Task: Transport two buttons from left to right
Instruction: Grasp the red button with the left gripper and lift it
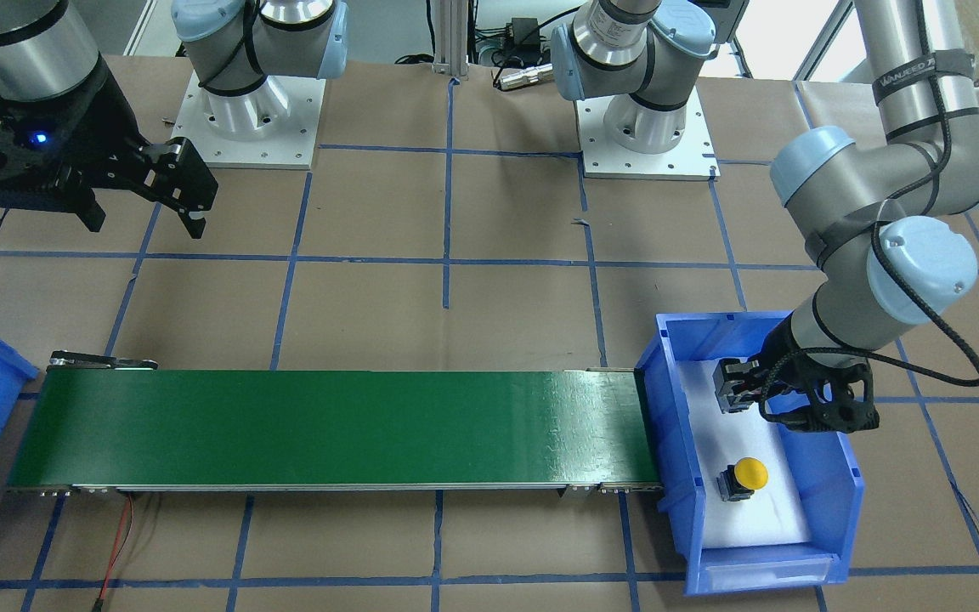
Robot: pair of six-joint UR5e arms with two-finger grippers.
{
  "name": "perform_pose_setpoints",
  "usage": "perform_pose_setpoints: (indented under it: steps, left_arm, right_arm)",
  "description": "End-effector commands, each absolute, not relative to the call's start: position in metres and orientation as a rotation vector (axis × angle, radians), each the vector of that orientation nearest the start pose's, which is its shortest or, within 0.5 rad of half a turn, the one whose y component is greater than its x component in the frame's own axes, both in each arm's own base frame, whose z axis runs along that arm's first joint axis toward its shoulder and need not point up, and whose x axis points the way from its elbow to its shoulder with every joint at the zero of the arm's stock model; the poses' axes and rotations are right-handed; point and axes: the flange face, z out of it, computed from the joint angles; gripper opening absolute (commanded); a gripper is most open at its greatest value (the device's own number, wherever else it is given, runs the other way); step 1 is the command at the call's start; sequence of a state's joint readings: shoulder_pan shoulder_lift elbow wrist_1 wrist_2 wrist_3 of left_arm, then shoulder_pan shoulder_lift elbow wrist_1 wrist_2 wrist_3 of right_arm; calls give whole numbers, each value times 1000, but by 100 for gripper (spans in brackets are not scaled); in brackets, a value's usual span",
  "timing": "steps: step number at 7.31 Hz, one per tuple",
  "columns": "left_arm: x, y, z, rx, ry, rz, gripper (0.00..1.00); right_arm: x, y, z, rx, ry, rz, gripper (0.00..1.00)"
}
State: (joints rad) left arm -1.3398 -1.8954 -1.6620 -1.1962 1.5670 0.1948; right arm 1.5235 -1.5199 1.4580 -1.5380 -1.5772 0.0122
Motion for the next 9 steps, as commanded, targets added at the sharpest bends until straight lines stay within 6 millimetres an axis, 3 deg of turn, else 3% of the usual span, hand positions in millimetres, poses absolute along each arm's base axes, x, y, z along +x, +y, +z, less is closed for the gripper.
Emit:
perform_pose_setpoints:
  steps: [1, 2, 4, 5, 7, 9]
  left_arm:
    - [1, -614, 363, -41, 3155, 60, 32]
    - [-21, -620, 385, 16, 3150, 42, 32]
    - [-102, -620, 391, -14, 3156, 19, 32]
    - [-124, -621, 382, -17, 3157, 31, 32]
    - [-151, -644, 342, 31, 3164, -4, 32]
    - [-192, -640, 316, 121, 3163, 16, 32]
  right_arm:
    - [108, -524, 511, 97, 3143, -41, 100]
    - [108, -525, 508, 89, 3145, -31, 100]
    - [109, -527, 505, 84, 3139, -17, 100]
    - [108, -529, 502, 84, 3139, -5, 100]
    - [108, -529, 501, 72, 3139, -2, 100]
    - [108, -529, 501, 48, 3135, -5, 100]
